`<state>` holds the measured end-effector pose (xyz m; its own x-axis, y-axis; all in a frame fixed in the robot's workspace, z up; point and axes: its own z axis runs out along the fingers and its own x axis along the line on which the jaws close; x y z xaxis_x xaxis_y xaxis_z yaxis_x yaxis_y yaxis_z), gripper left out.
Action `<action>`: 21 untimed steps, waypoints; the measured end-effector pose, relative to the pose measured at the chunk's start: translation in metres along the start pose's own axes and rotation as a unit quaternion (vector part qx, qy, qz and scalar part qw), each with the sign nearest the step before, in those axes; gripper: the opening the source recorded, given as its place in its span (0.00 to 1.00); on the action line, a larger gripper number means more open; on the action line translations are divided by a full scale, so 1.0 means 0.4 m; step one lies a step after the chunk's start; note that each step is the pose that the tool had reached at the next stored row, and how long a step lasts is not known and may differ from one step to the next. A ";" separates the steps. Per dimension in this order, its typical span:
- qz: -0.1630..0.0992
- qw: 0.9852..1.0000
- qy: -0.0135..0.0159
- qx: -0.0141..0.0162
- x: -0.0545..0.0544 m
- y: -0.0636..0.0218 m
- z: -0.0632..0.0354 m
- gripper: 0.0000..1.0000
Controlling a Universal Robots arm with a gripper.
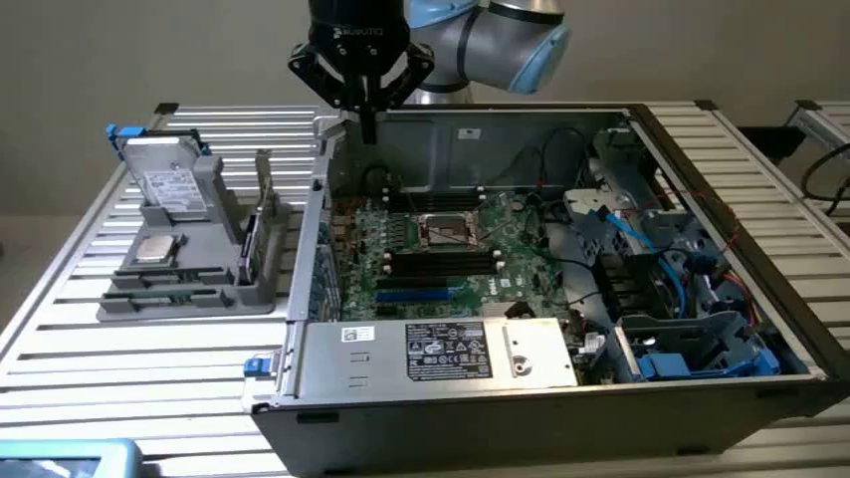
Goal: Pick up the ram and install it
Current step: 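Reach for the ram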
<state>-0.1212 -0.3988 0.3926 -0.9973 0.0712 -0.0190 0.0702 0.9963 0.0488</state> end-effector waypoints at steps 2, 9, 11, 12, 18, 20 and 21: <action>0.000 1.000 0.000 0.000 0.000 0.000 0.000 0.11; 0.000 1.000 0.000 0.000 0.000 0.000 0.000 0.11; 0.000 1.000 0.000 0.000 0.000 0.000 0.000 0.11; 0.000 1.000 0.000 0.000 0.000 0.000 0.000 0.11; 0.000 1.000 0.000 0.000 0.035 -0.010 0.001 0.11; 0.000 1.000 0.000 0.000 0.057 -0.014 0.001 0.11; 0.000 1.000 0.000 0.000 0.069 -0.015 0.001 0.11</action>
<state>-0.1489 -0.4028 0.3914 -0.9973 0.0711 -0.0190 0.0701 0.9963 0.0487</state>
